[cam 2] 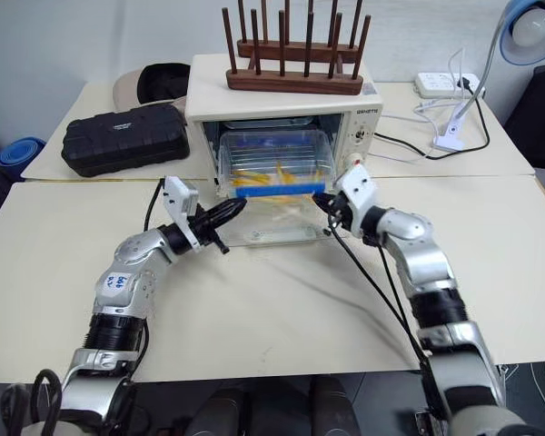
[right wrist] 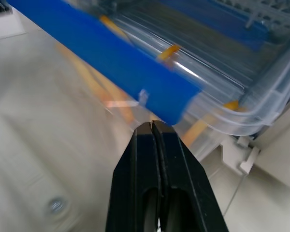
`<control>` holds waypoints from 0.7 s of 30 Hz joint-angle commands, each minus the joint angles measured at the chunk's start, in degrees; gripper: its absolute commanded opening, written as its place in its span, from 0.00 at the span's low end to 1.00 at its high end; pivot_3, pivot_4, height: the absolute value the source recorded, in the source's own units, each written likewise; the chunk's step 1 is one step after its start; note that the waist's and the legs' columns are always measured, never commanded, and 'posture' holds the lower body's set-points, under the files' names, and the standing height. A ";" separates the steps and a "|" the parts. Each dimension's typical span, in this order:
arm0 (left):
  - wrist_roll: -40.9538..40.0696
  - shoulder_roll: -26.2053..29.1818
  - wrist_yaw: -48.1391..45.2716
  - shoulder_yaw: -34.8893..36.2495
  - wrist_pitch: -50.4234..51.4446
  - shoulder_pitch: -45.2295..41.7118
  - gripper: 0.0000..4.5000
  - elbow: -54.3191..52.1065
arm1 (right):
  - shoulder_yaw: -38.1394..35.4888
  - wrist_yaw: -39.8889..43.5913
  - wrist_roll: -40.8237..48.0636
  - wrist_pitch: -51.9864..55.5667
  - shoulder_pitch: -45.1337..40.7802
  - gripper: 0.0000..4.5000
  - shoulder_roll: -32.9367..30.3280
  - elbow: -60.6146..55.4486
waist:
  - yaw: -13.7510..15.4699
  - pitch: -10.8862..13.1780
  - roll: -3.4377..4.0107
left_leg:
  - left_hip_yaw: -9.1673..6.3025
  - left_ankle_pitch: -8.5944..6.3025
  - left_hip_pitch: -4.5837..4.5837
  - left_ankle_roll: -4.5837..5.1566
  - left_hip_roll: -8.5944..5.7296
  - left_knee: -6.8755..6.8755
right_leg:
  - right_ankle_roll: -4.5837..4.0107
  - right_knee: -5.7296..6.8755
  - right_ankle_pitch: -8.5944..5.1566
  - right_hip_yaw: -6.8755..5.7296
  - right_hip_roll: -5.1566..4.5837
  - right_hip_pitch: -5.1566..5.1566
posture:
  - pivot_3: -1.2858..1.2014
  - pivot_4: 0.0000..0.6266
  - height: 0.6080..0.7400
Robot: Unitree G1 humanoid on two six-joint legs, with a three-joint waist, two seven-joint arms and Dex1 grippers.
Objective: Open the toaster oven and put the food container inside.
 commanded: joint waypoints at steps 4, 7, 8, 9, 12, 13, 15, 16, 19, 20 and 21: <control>3.12 -2.75 5.55 1.37 -6.81 -5.27 0.00 7.64 | -2.51 -4.65 -2.20 -7.97 -9.52 0.01 4.84 11.41 | -0.06 0.00 0.00 | 0.00 0.00 -0.06 -0.02 -0.02 -0.02 | 0.00 -0.03 0.00 -0.07 -0.05 -0.06 | 0.52 0.24 1.00; 3.72 -2.51 5.67 1.65 -9.05 -7.21 0.00 11.53 | -2.83 -3.99 -1.85 -8.69 -10.84 0.01 6.13 13.62 | -0.18 0.00 0.00 | -0.01 0.00 -0.09 -0.03 -0.02 -0.02 | 0.00 -0.06 0.00 -0.19 -0.08 -0.07 | 0.52 0.24 1.00; 2.92 -1.76 3.98 1.77 -8.45 -7.21 0.00 11.50 | -2.84 -2.63 -1.26 -7.71 -10.43 0.01 5.99 12.58 | -0.32 0.00 0.00 | -0.01 0.00 -0.10 -0.04 -0.02 -0.02 | 0.00 -0.05 0.00 -0.25 -0.10 -0.07 | 0.52 0.24 1.00; 1.50 -0.49 1.34 1.93 -6.65 -6.68 0.00 10.44 | -2.83 -0.68 -0.48 -6.31 -9.60 0.01 5.42 10.64 | -0.44 0.01 0.01 | 0.00 -0.01 -0.11 -0.04 -0.02 -0.03 | 0.00 -0.06 0.00 -0.27 -0.12 -0.07 | 0.52 0.24 1.00; -3.11 5.05 -7.66 2.72 -2.20 -2.77 0.13 4.10 | -3.35 4.65 1.68 -1.61 -5.98 0.00 1.91 2.80 | -1.20 0.00 0.02 | -0.05 -0.01 -0.27 -0.04 -0.01 -0.03 | 0.00 -0.04 0.00 -0.32 -0.13 -0.25 | 0.52 0.24 1.00; -5.52 8.34 -12.20 3.52 -0.57 -0.18 0.19 0.58 | -4.02 6.76 2.92 0.58 -4.03 0.00 -0.34 -1.17 | -1.33 0.00 0.03 | -0.04 -0.01 -0.37 -0.04 0.01 -0.02 | 0.01 -0.01 0.00 -0.34 -0.14 -0.37 | 0.52 0.24 1.00; -8.63 15.80 -22.63 5.53 -1.77 5.45 0.31 -4.03 | -6.15 10.50 5.24 3.78 -0.11 0.00 -5.36 -7.10 | -1.54 0.03 0.07 | -0.12 -0.01 -0.78 -0.06 0.04 0.00 | 0.00 0.10 0.00 -0.35 -0.18 -0.86 | 0.52 0.24 1.00; -9.38 19.07 -26.36 6.36 -2.18 8.07 0.38 -5.19 | -6.68 12.25 5.65 4.63 1.62 0.00 -7.85 -8.36 | -1.63 0.06 0.12 | -0.18 -0.03 -0.78 -0.08 0.07 -0.04 | 0.00 0.10 0.00 -0.36 -0.19 -0.91 | 0.52 0.24 1.00; -12.52 27.56 -34.41 10.01 0.01 14.63 0.54 -6.84 | -6.69 17.55 3.76 1.58 6.43 0.00 -14.88 -6.68 | -1.55 0.12 0.22 | -0.03 -0.05 -0.74 -0.09 0.05 -0.08 | -0.03 0.02 -0.01 -0.39 -0.19 -0.92 | 0.52 0.24 1.00; -13.28 29.17 -35.52 10.78 1.22 15.84 0.59 -7.50 | -6.47 18.74 3.06 0.23 7.35 0.00 -16.06 -5.28 | -1.51 0.13 0.23 | -0.01 -0.05 -0.74 -0.09 0.05 -0.06 | -0.03 0.03 -0.01 -0.39 -0.19 -0.92 | 0.52 0.24 1.00; -13.82 30.43 -36.38 11.49 2.07 16.93 0.61 -8.09 | -6.14 19.91 2.54 -0.93 8.03 0.00 -16.69 -3.23 | -1.40 0.13 0.24 | 0.04 -0.06 -0.74 -0.08 0.05 -0.04 | -0.05 0.02 0.01 -0.39 -0.18 -0.91 | 0.52 0.24 1.00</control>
